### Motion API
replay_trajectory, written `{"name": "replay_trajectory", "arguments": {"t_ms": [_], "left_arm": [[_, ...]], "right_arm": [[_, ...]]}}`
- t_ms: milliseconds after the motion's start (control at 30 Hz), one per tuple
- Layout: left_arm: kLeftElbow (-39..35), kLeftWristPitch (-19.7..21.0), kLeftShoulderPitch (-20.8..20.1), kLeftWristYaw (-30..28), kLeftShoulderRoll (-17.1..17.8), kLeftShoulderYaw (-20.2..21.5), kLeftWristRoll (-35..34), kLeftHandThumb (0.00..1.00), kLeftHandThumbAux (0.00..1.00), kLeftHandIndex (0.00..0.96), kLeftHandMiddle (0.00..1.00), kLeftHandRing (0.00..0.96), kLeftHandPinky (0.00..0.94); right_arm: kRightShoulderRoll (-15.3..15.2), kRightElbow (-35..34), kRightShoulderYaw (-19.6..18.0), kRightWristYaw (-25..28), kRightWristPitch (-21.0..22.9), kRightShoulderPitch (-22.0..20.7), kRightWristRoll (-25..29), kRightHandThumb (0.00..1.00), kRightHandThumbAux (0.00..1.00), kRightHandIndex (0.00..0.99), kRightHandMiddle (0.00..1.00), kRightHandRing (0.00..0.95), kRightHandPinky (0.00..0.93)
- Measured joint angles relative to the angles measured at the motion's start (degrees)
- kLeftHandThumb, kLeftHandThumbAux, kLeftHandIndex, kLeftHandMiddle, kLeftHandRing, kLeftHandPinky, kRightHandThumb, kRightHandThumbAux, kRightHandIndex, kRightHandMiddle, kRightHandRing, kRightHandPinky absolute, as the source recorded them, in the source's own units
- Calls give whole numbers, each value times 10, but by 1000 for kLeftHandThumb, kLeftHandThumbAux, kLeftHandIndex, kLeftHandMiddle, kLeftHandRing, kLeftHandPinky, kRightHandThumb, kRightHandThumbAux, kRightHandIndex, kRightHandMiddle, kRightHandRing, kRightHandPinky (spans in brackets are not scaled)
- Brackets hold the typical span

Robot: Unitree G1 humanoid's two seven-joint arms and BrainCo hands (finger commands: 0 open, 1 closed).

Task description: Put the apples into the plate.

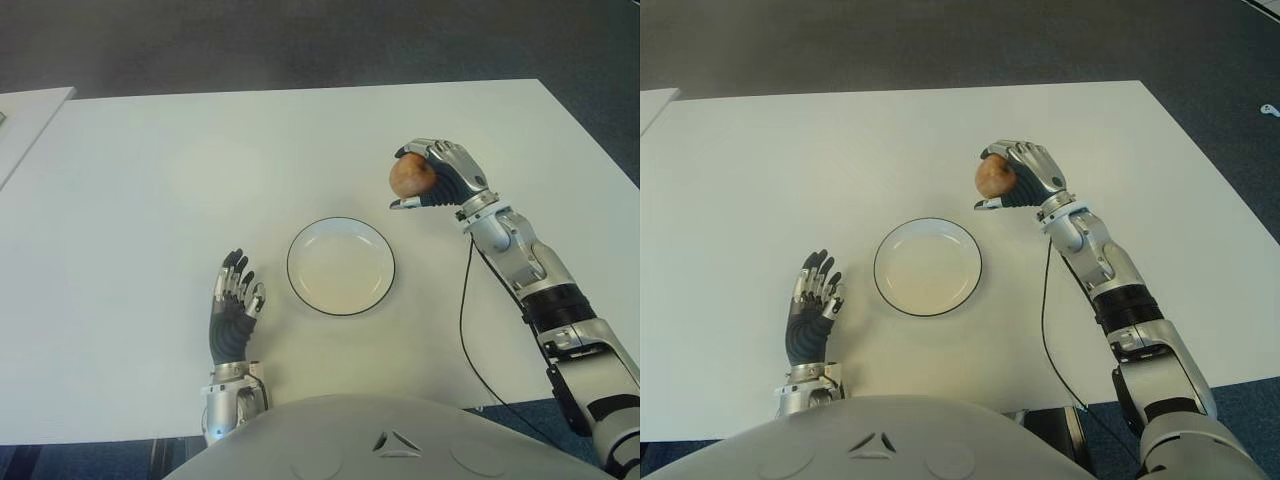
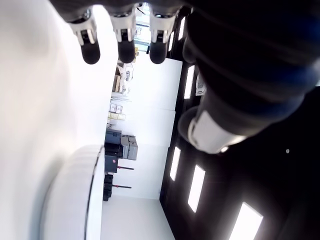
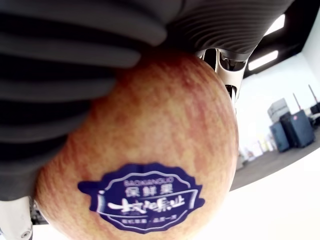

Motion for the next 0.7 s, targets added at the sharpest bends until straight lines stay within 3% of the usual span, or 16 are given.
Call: {"name": "replay_trajectory", "arguments": {"t_ms": [433, 700], "left_arm": [[0, 2, -1, -1, 0, -2, -20, 198, 721, 0, 0, 0, 0], [-2, 4, -1, -1, 0, -3, -21, 212, 686, 0, 0, 0, 0]], "right_arm": [[34, -94, 22, 62, -32, 30, -1, 857, 675, 401, 537, 863, 836], [63, -118, 55, 67, -55, 29, -38, 856, 675, 401, 535, 848, 824]]}}
